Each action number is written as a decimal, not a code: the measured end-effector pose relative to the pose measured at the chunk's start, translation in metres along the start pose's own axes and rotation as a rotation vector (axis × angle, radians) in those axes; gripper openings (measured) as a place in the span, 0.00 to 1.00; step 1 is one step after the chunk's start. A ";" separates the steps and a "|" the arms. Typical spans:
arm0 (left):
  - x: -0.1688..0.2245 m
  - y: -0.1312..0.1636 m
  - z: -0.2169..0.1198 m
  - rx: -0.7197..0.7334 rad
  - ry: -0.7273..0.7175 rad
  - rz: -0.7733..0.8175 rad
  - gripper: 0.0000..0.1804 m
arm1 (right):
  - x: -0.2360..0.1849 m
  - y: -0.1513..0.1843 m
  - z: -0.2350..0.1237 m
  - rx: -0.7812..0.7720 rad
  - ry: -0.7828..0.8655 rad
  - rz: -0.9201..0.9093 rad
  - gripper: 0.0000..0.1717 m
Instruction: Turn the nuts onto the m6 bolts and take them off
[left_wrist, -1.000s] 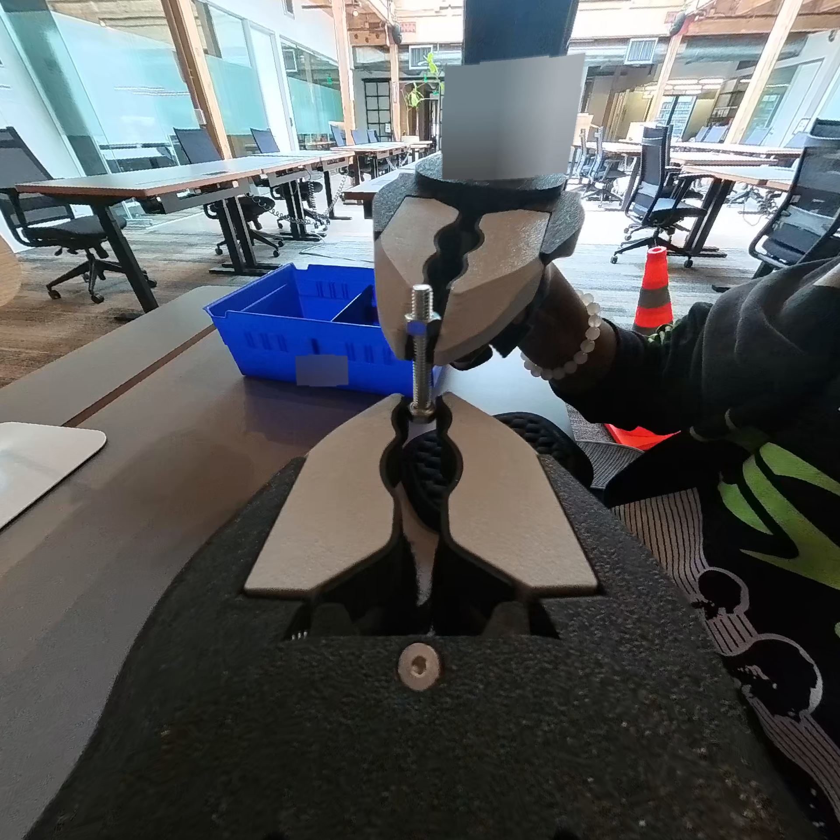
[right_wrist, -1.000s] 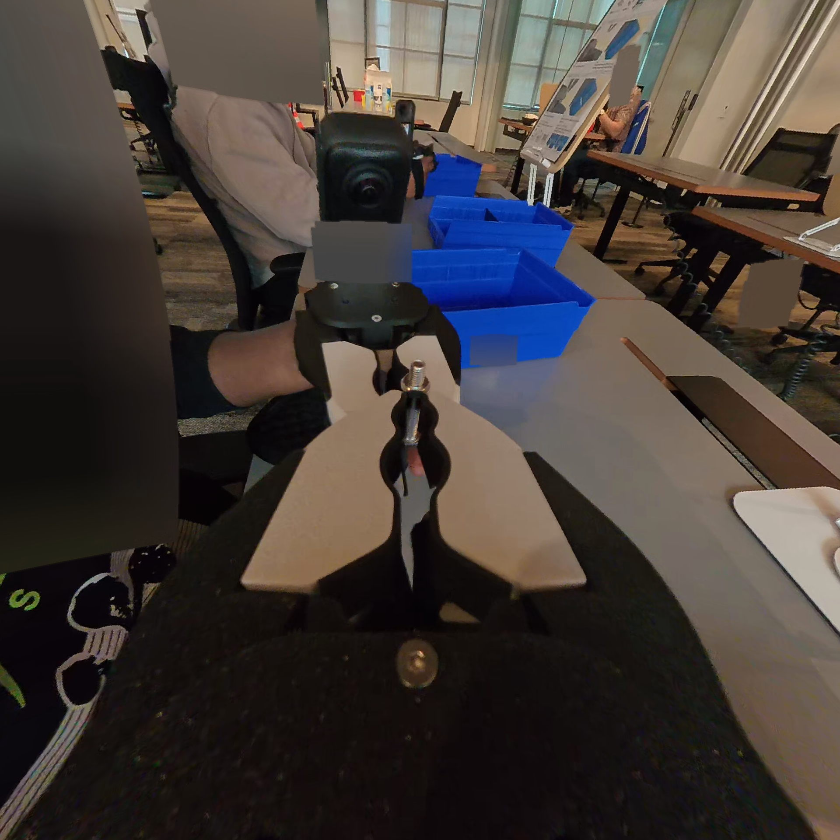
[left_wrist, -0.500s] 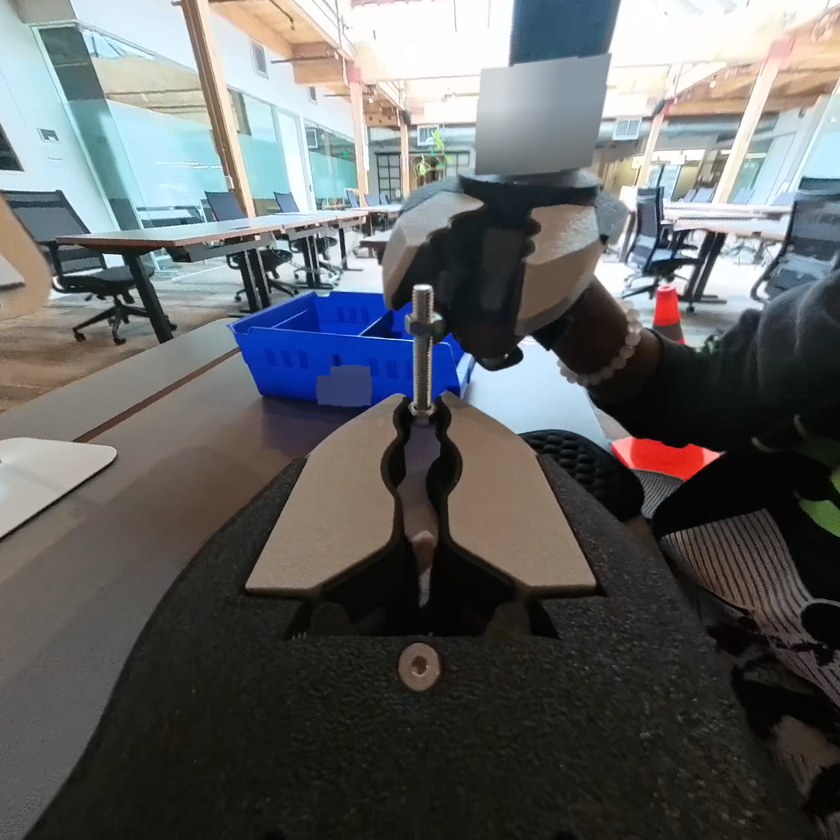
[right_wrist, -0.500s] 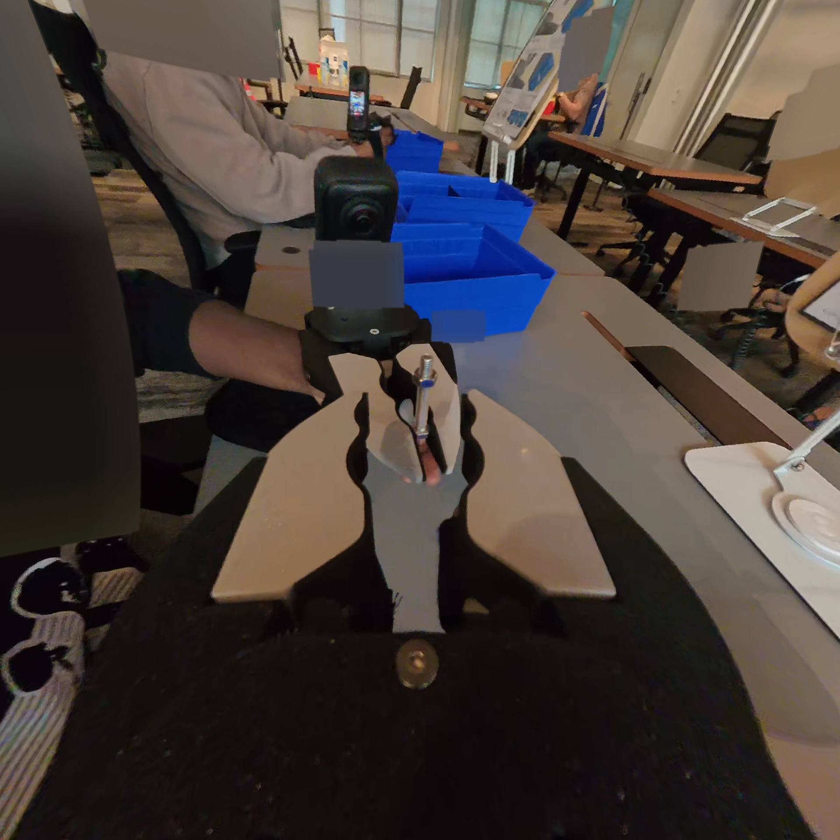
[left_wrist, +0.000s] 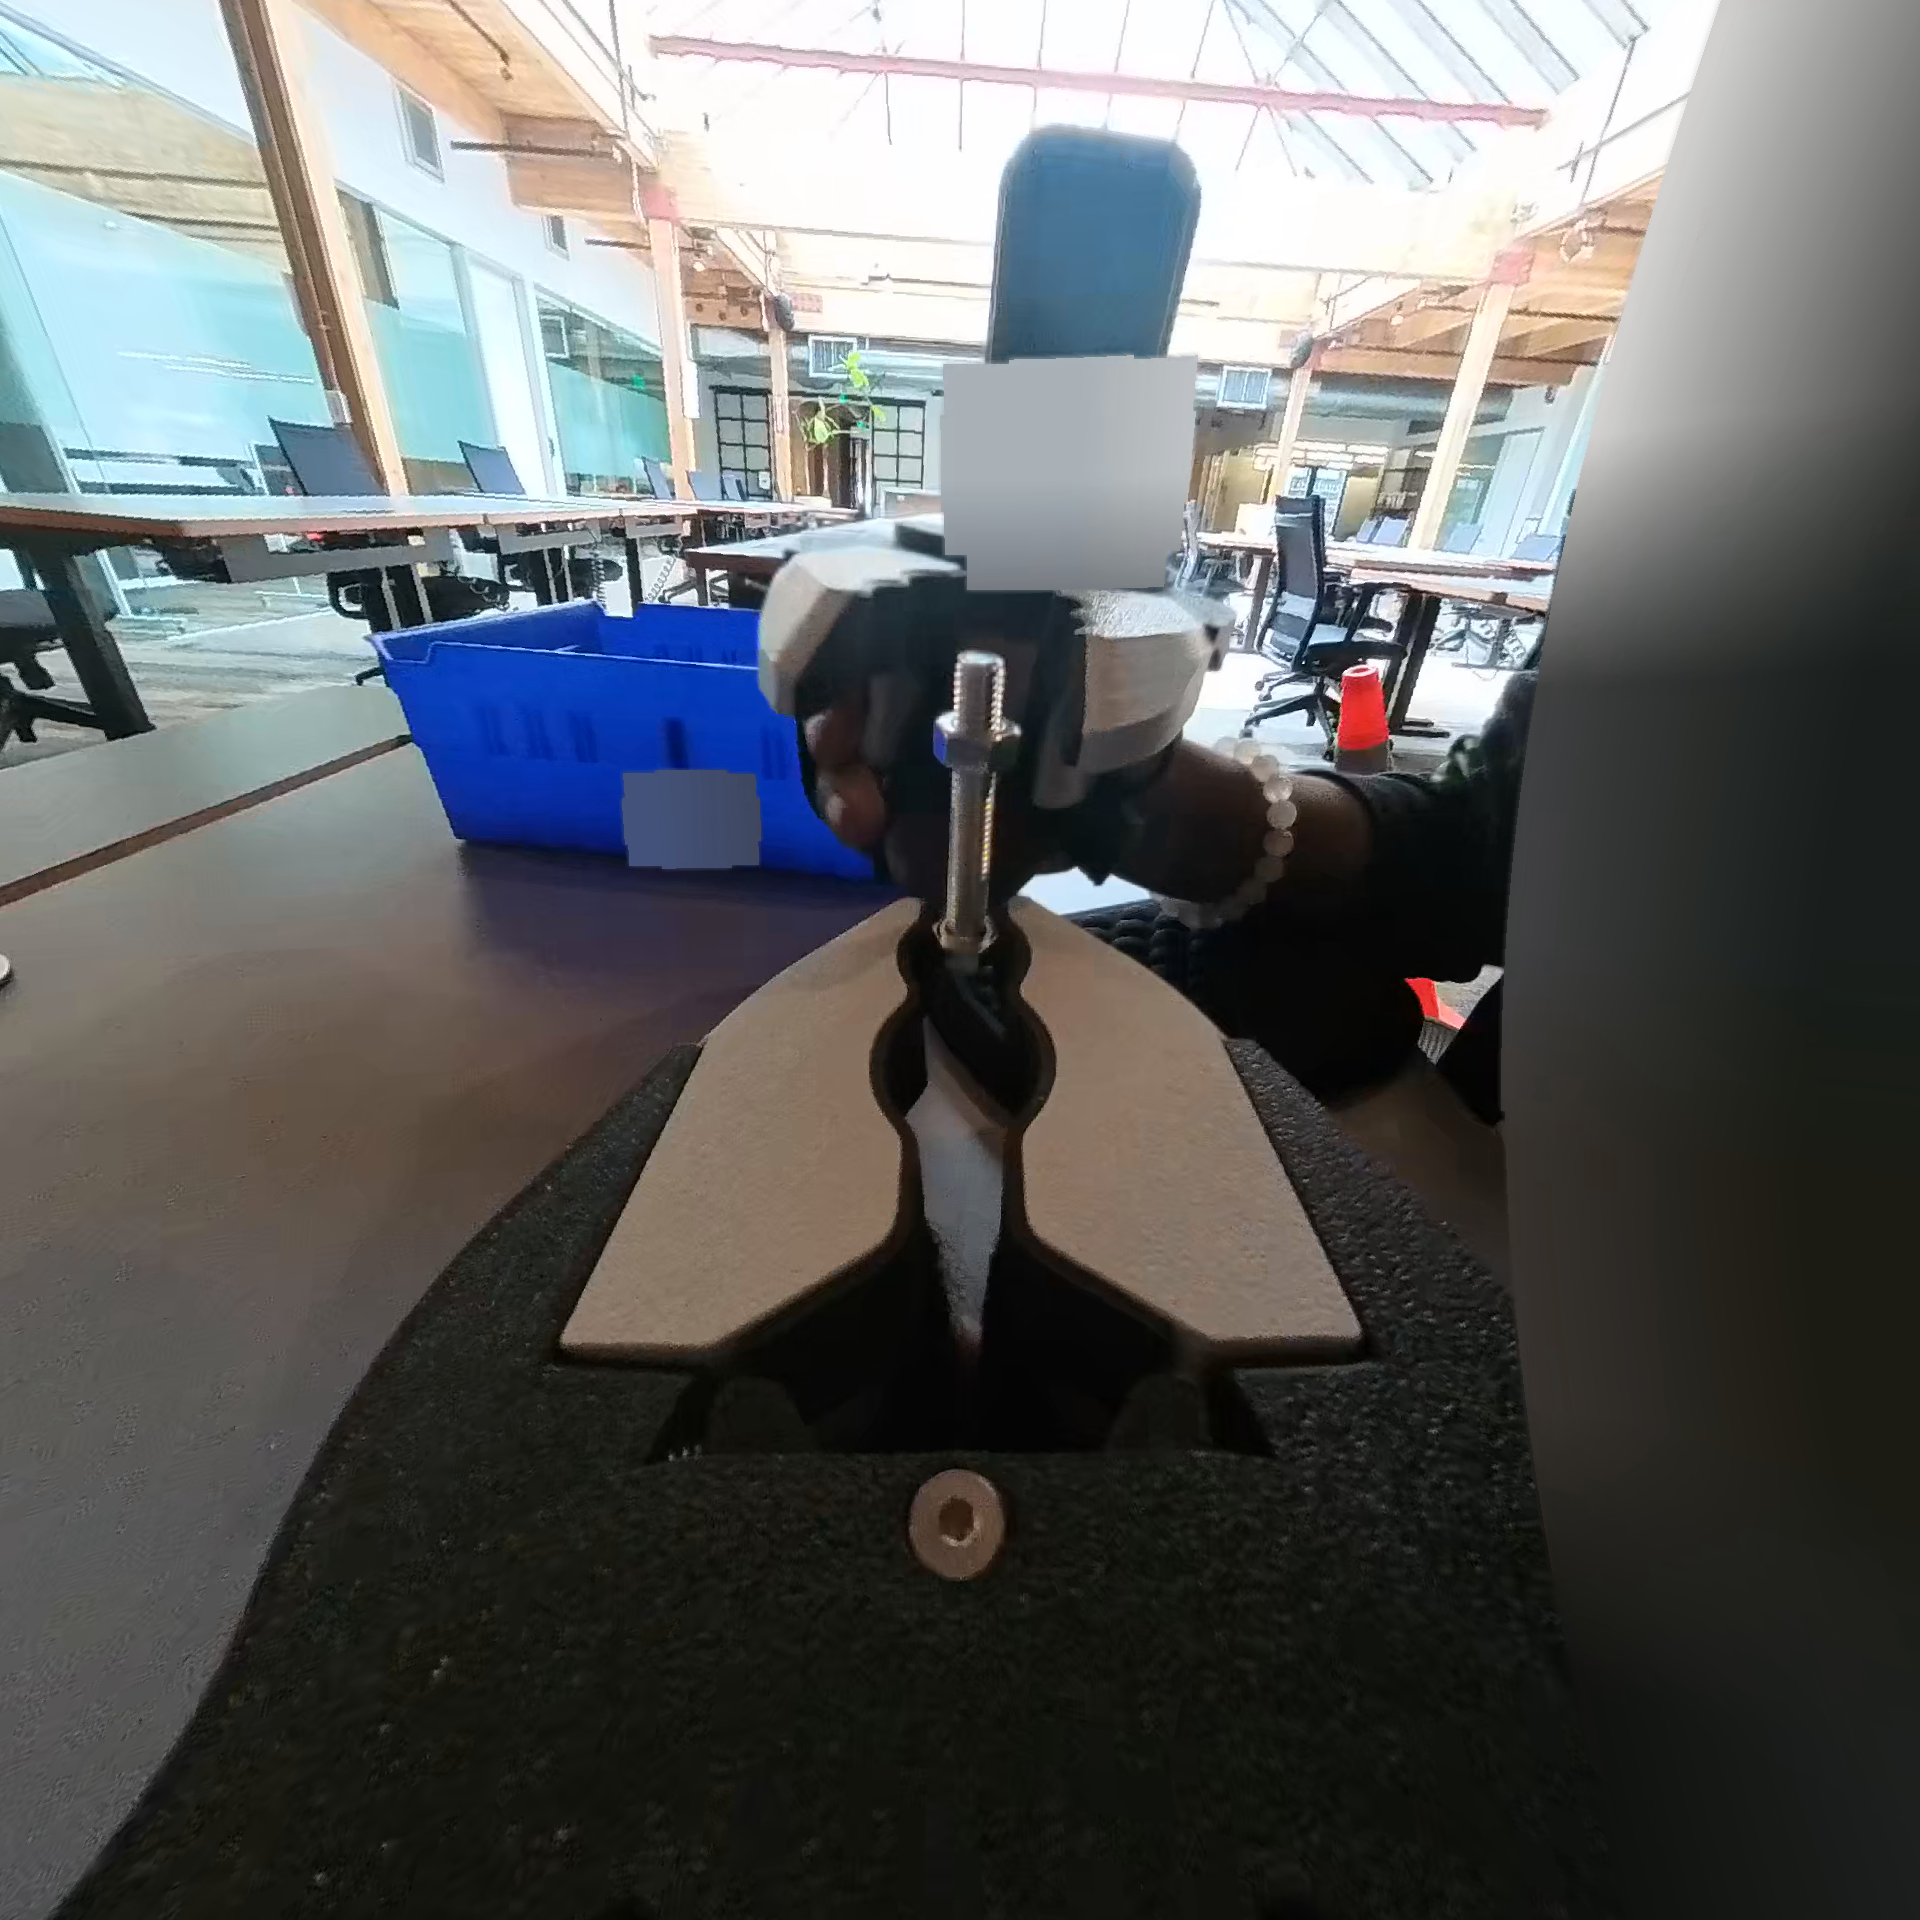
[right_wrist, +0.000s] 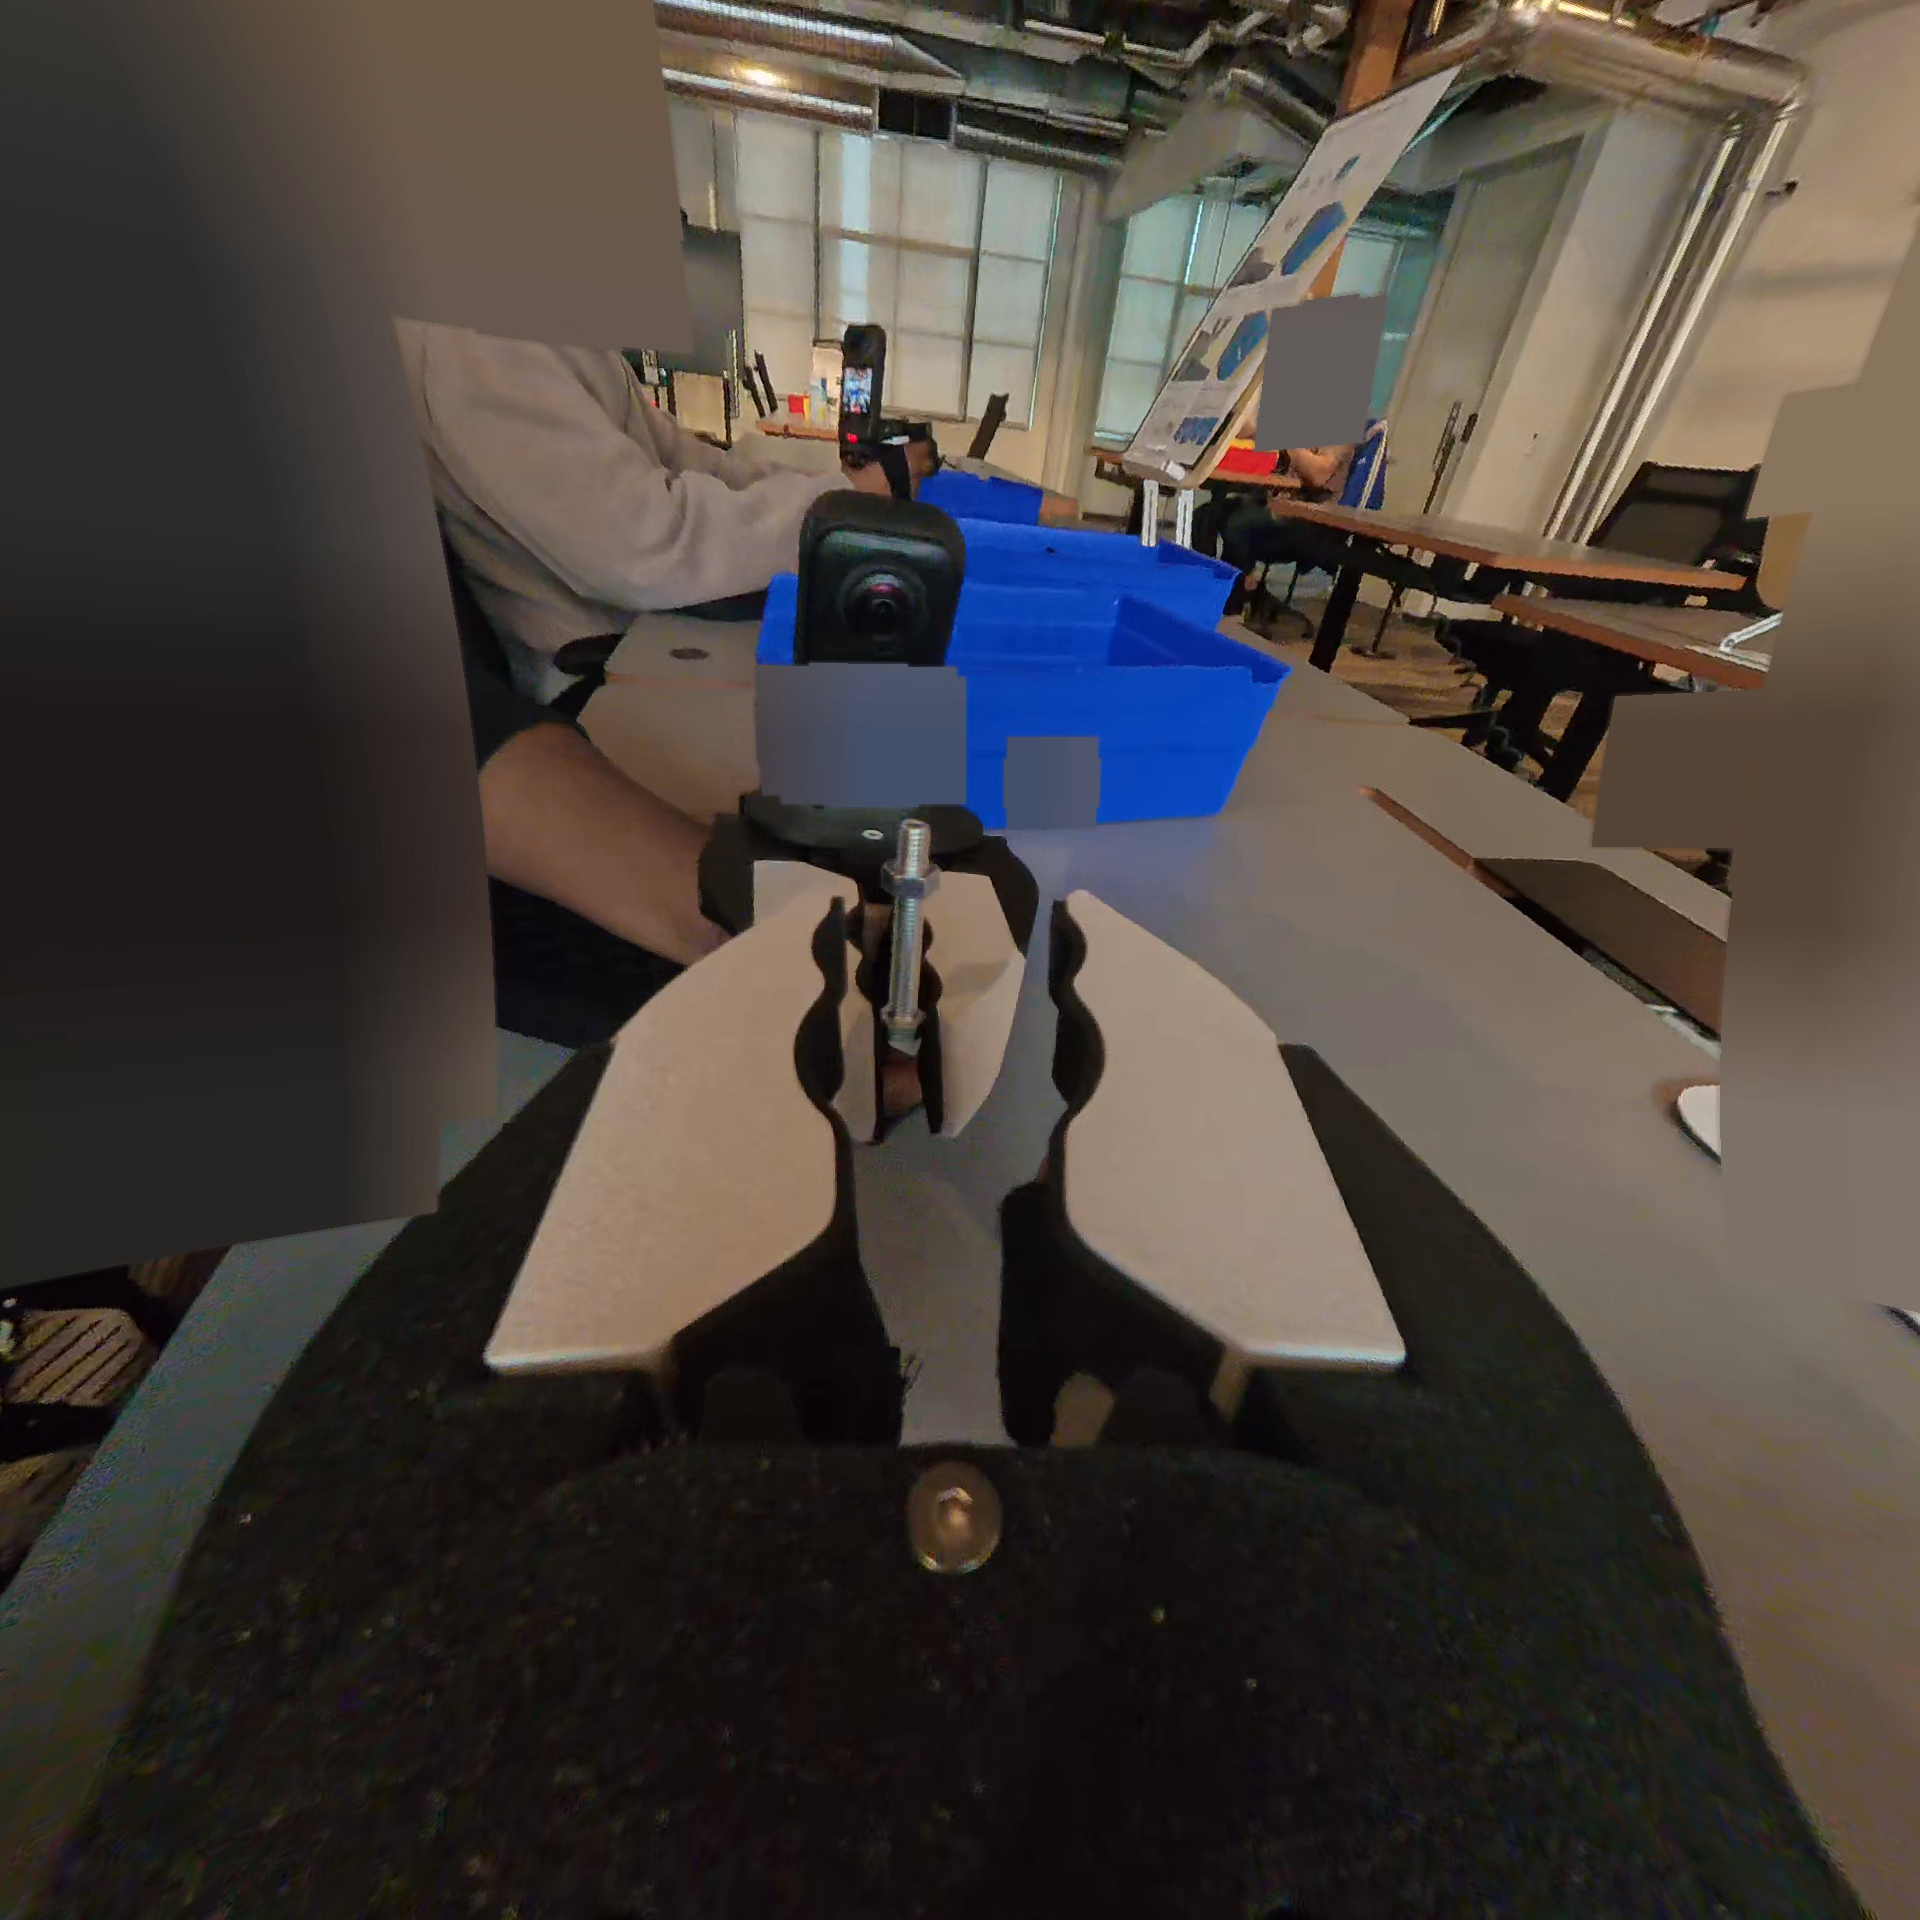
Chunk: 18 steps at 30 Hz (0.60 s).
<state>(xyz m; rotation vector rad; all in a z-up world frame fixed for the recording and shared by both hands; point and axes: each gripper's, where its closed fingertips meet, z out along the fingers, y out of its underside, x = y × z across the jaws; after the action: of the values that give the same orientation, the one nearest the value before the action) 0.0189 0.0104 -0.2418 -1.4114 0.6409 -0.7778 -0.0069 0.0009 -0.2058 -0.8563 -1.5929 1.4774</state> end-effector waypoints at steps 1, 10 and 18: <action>-0.001 0.000 0.000 0.000 -0.004 0.001 0.05 | -0.001 0.000 0.000 0.009 -0.001 0.002 0.20; 0.001 0.006 0.004 -0.051 -0.005 0.020 0.05 | 0.002 0.004 0.003 -0.038 0.053 -0.037 0.18; 0.003 0.007 0.004 -0.058 -0.001 0.024 0.05 | 0.011 -0.006 -0.011 0.003 0.084 -0.050 0.12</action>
<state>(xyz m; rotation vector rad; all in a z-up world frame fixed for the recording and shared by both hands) 0.0245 0.0107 -0.2485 -1.4541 0.6838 -0.7446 -0.0023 0.0147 -0.1985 -0.8597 -1.5386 1.3905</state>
